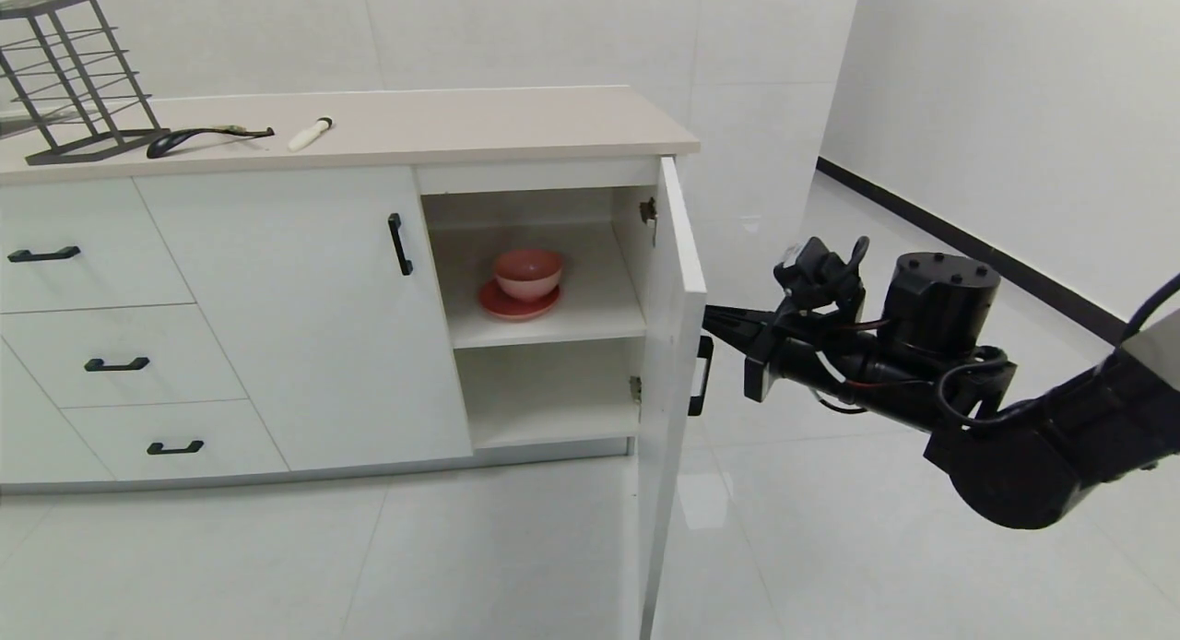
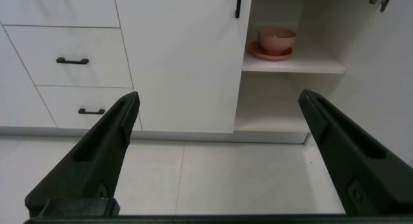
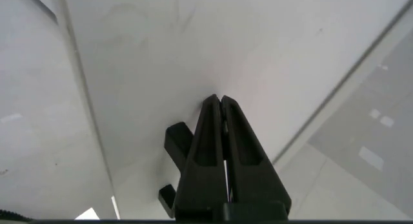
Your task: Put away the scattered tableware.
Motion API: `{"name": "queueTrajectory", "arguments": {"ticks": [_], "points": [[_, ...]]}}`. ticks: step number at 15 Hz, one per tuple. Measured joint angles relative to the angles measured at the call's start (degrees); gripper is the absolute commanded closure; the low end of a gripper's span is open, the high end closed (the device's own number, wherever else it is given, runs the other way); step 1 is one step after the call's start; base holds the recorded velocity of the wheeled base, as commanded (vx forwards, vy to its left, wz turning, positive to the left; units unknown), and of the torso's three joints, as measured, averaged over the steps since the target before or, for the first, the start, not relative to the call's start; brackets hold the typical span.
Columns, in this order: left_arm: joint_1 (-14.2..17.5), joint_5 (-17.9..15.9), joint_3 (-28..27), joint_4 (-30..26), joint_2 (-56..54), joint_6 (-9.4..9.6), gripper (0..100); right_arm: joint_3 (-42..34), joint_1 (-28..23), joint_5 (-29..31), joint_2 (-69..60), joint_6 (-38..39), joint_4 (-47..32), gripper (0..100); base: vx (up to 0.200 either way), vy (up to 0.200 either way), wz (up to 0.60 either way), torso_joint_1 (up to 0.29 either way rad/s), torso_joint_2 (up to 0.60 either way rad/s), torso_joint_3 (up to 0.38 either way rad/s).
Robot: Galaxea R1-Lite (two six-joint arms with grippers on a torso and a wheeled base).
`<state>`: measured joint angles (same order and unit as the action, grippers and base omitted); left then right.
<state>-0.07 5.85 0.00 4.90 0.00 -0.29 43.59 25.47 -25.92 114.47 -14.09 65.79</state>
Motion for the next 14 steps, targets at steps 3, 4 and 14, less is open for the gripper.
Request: {"name": "queueTrajectory", "arguments": {"ticks": [3,4,14], "points": [[-0.02,-0.06,0.00,-0.01,0.00,0.02,0,2.51,1.76,-0.02,1.88,0.06,0.00,100,0.000,0.000,0.00,0.000,0.00,0.000],[-0.02,-0.05,0.00,0.00,0.00,0.05,0,3.64,2.18,0.02,2.60,0.06,0.02,100,0.000,0.000,0.00,0.000,0.00,0.000],[-0.02,-0.05,0.00,0.05,0.00,0.05,0,23.86,5.57,0.16,16.48,1.72,3.97,100,0.000,0.000,0.00,0.000,0.00,0.000]]}}
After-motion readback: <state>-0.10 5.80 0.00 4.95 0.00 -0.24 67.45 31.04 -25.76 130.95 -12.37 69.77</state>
